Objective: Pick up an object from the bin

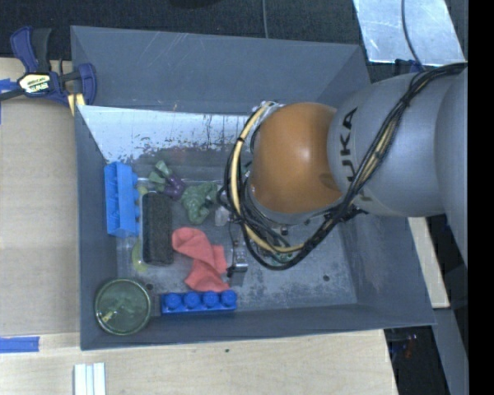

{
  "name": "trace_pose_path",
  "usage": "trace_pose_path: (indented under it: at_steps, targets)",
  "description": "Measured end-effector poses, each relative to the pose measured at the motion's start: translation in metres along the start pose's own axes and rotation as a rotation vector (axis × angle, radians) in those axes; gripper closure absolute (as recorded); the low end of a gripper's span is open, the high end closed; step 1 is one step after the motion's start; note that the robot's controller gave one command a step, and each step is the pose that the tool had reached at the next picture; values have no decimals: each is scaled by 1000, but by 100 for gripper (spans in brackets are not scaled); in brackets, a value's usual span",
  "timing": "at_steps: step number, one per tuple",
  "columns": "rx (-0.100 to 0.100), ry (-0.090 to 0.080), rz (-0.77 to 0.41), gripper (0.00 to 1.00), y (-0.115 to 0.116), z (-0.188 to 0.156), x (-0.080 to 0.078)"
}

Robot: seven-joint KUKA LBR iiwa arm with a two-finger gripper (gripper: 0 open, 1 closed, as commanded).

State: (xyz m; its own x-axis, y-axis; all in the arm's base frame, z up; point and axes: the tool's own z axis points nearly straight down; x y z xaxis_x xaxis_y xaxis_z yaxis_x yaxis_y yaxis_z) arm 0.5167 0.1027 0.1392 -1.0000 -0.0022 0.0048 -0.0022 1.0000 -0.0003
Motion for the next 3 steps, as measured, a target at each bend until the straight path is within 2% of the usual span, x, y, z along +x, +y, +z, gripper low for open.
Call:
trace_pose_path:
  at_steps: [1,2,3]
  targets:
    - [-1,-7,2,0,0,-3,-2]
    - [0,-7,-38,0,47,17,4]
    - [-1,-9,-28,0,54,0,1]
